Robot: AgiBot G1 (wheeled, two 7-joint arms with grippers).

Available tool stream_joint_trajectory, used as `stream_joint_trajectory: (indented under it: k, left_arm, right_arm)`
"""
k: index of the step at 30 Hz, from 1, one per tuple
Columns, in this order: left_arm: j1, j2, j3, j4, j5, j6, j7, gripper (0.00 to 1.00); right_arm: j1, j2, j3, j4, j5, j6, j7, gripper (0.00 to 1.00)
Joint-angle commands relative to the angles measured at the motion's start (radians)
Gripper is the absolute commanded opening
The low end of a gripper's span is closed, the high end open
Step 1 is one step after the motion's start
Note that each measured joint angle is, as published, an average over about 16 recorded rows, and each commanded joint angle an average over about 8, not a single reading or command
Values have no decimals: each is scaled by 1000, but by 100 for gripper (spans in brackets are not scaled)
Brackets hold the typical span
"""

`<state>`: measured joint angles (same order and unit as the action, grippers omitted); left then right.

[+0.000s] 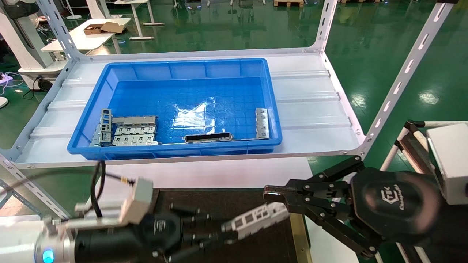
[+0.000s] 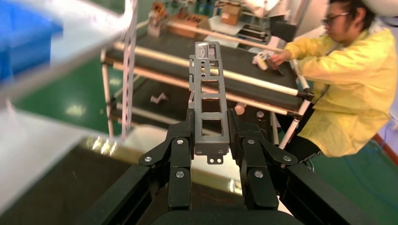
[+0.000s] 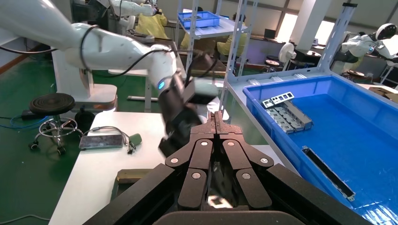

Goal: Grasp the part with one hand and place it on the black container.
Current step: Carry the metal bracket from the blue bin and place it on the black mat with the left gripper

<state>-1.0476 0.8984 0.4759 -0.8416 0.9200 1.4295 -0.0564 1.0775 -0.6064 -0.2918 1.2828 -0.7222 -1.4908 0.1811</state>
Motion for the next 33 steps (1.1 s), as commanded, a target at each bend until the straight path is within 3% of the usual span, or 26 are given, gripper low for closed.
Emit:
stream_joint_trajectory:
  k: [1, 9, 17, 24, 33]
  left_arm:
    - [68, -22, -2, -68, -11, -39, -31, 0]
    - [337, -25, -18, -285, 7, -387, -125, 0]
    - [487, 75, -20, -382, 74, -816, -208, 0]
    - [507, 193, 47, -383, 167, -1143, -290, 0]
    - [442, 296, 163, -322, 194, -1335, -404, 0]
  right_arm:
    - [0, 0, 0, 0, 0, 0, 0, 0]
    - [0, 0, -1, 0, 0, 0, 0, 0]
    - [0, 0, -1, 0, 1, 0, -1, 0]
    - [0, 1, -2, 0, 1, 1, -1, 0]
    - [0, 1, -2, 0, 1, 1, -1, 0]
